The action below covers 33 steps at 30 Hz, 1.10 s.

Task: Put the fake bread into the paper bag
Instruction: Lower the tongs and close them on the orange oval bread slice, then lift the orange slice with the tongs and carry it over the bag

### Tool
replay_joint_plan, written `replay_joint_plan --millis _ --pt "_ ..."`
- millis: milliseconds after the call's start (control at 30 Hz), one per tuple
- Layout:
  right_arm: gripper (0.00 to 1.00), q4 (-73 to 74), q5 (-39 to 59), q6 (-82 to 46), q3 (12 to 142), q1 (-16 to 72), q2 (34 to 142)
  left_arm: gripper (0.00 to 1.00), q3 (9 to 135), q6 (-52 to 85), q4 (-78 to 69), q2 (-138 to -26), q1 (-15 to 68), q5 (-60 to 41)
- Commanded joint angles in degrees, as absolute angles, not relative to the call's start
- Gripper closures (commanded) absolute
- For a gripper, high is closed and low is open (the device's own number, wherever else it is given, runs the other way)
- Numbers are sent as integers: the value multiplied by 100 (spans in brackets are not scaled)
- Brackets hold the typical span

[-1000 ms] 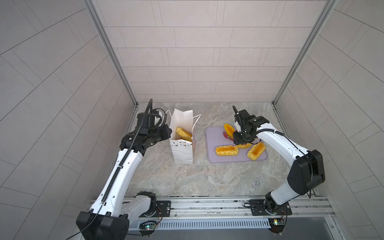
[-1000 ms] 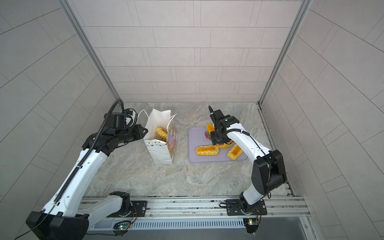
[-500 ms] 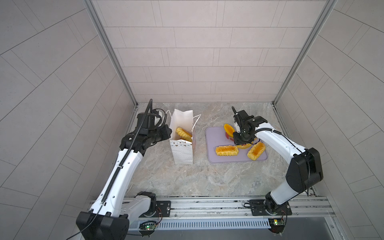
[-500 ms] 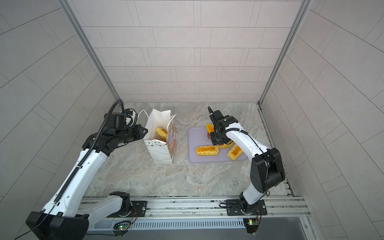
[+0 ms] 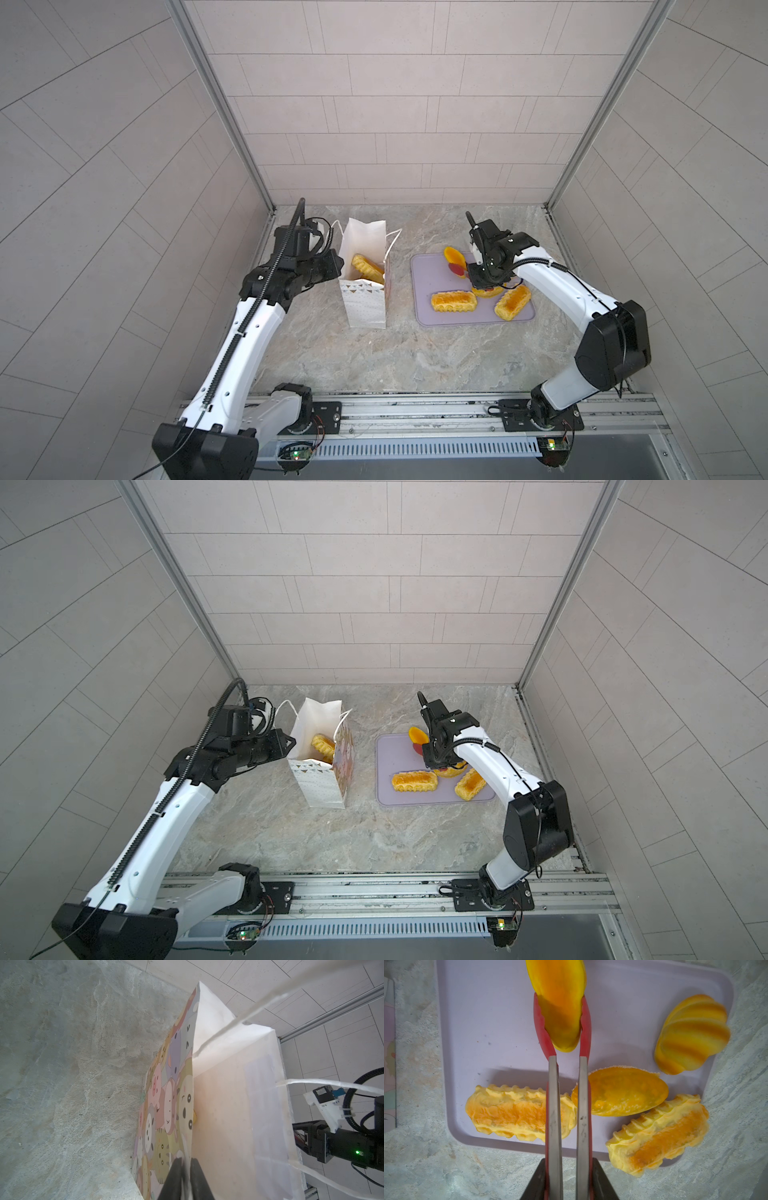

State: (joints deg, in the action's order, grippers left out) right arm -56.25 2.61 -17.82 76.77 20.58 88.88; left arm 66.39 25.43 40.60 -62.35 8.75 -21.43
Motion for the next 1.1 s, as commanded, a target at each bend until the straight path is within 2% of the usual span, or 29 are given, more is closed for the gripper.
replay_joint_plan --millis 0,667,1067 --pt "71 -5763 271 -1797 7935 2048 8538 85 6618 2470 4059 -6192 845 -2142" --pt "73 -5568 1217 -1916 8640 2066 7623 85 6621 2483 4061 -6196 844 -2153" --pt "73 -5507 1328 -2145 9386 2075 7292 85 6658 2487 4052 -6212 847 -2166"
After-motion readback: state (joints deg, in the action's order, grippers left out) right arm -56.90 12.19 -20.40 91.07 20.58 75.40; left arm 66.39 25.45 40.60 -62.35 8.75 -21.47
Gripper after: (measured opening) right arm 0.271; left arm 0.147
